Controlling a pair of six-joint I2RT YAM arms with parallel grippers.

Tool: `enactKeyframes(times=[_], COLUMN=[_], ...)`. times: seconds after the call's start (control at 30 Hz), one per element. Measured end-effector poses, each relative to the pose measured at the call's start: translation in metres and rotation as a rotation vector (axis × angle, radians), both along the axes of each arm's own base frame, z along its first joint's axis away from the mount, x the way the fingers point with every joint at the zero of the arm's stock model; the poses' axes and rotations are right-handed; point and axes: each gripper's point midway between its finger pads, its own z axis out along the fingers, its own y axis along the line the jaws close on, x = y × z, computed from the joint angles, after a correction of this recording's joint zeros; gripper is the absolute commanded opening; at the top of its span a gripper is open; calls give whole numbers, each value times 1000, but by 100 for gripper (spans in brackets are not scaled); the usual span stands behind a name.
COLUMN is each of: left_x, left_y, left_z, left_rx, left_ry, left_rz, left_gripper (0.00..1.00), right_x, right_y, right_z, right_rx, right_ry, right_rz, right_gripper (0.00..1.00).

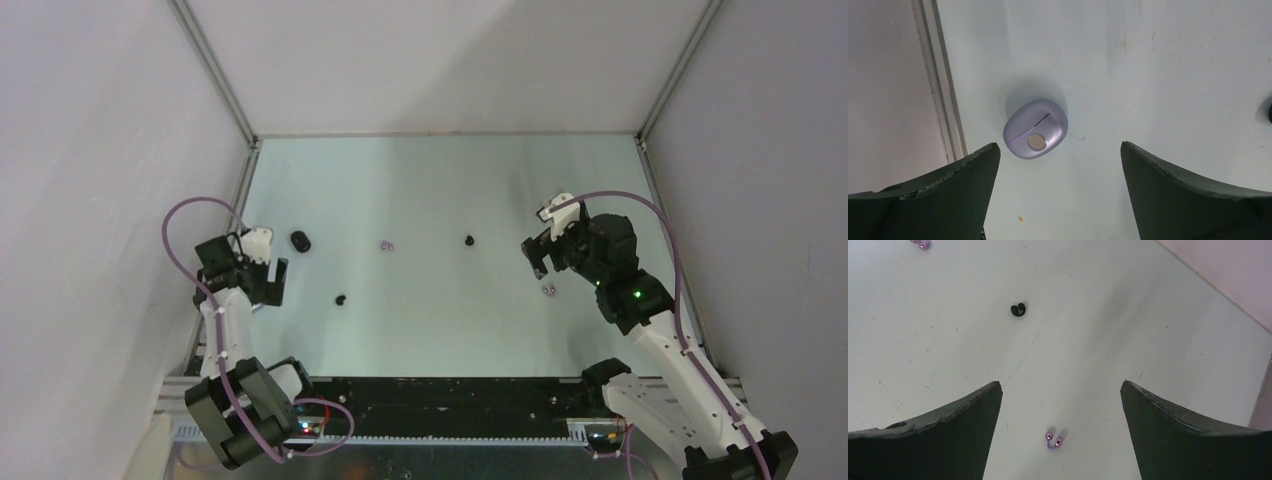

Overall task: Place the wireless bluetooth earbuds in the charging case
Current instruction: Pick up the charging case at the center of the board.

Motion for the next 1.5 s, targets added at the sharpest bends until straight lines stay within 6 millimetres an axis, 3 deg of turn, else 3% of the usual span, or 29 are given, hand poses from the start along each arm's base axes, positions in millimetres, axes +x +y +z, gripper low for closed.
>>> enactKeyframes(times=[0.5,0.73,1.27,1.5], left_x=[-13,-6,-5,-7], left_y=[12,28,28,25], left_z=[-25,-24,-42,-54], left_rx=[-19,-55,-123,-161], left_ry=[75,87,155,191], left_rz=[-1,16,17,14], left_gripper=[99,99,100,87], right_x=[1,1,2,2], right_y=[0,0,0,0], right_z=[0,0,-4,-4], right_rx=[-5,-6,-11,-10], right_ry=[-6,-6,5,5], right_rz=[3,3,2,3], right_gripper=[95,95,95,95])
